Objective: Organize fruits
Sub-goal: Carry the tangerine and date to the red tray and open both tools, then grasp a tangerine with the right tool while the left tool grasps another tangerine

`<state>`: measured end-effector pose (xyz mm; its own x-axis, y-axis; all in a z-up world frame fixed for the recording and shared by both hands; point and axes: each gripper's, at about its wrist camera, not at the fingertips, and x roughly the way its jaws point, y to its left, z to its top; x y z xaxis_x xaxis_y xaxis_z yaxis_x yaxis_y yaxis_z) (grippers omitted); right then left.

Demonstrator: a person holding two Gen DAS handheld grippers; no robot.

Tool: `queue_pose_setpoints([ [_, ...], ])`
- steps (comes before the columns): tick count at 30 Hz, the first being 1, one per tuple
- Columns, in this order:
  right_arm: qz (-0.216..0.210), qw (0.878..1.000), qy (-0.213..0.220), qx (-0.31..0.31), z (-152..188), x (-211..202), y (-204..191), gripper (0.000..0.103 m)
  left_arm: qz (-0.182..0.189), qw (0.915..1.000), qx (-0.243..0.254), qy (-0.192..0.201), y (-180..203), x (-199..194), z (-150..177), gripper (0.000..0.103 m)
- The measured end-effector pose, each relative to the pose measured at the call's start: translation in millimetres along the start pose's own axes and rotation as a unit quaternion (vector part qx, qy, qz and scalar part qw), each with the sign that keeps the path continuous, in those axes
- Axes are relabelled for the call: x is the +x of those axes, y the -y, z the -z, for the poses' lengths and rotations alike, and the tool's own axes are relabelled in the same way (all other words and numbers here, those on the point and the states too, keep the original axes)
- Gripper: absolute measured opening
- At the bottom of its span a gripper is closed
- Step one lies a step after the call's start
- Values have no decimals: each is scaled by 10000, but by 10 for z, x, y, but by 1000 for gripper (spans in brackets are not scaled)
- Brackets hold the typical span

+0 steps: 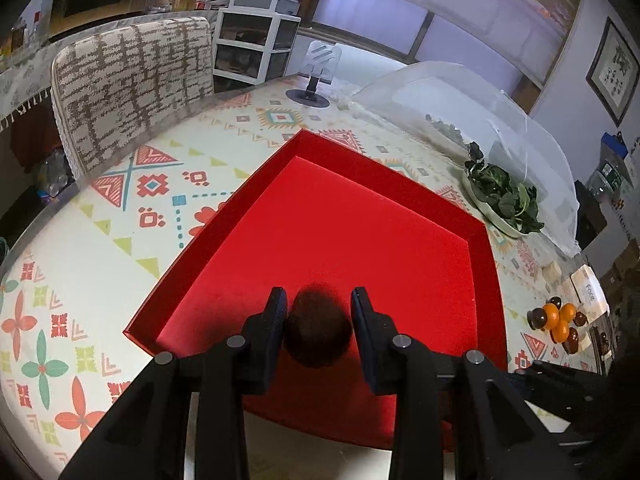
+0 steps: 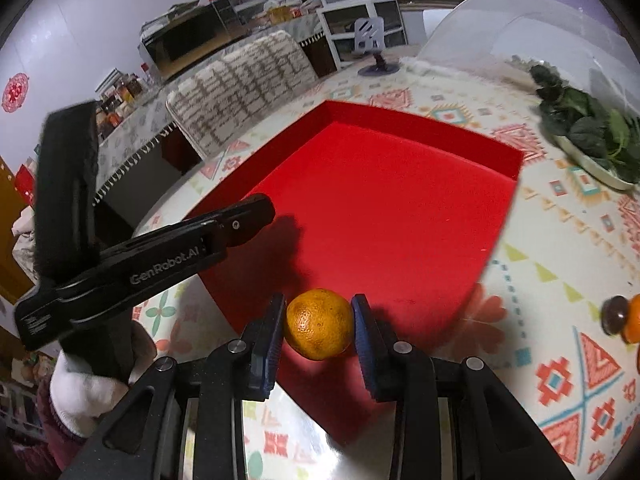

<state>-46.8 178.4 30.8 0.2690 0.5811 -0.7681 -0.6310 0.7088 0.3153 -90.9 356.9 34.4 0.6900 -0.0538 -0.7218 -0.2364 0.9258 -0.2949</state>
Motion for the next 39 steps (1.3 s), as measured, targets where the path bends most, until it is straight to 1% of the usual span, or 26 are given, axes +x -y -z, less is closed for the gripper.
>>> queue_pose_setpoints([
  [2,61,10000,7,-2,4,34,-21,37,30,10000,-17,19,4,-19,-7,34],
  [5,40,10000,29,11,-3,25,-25,37,76,9999,-62,66,21,-68,-6,46],
  [7,45,9999,111,-65,-1,-15,-56,37,98,9998,-91,115,30,-117,-7,47],
  [11,88,9995,269,-144,28,-160,-88,40,108,9995,-171,241,69,-264,1,57],
  [14,117,9990,414,-131,86,-325,-79,41,123,9991,-169,366,155,-404,13,61],
  [15,127,9989,444,-109,111,-376,-70,42,140,9990,-141,401,202,-446,20,65],
  [17,135,9985,532,-29,179,-514,-10,42,172,9988,-50,458,317,-520,35,69],
  [21,201,9968,753,173,360,-818,163,42,327,9978,259,522,630,-639,87,71],
  [24,345,9939,964,403,574,-1146,424,43,482,9964,497,496,888,-686,157,74],
  [26,536,9902,1120,641,758,-1421,674,43,581,9951,661,460,1068,-701,213,75],
  [28,745,9854,1261,871,934,-1679,924,43,691,9934,815,406,1254,-695,284,75],
  [31,1264,9718,1496,1315,1281,-2156,1380,47,821,9912,995,295,1498,-639,379,76],
  [32,1477,9651,1564,1493,1418,-2328,1550,49,876,9903,1056,231,1595,-603,415,76],
  [34,1820,9521,1639,1833,1637,-2587,1860,49,970,9887,1137,117,1734,-552,473,76],
  [35,1991,9434,1670,2059,1764,-2720,2035,49,1027,9877,1175,46,1813,-516,506,76],
  [37,2224,9285,1709,2432,1968,-2906,2331,49,1112,9858,1255,-91,1979,-431,566,76],
  [39,2325,9199,1709,2656,2099,-2994,2528,49,1191,9833,1359,-235,2140,-345,625,76],
])
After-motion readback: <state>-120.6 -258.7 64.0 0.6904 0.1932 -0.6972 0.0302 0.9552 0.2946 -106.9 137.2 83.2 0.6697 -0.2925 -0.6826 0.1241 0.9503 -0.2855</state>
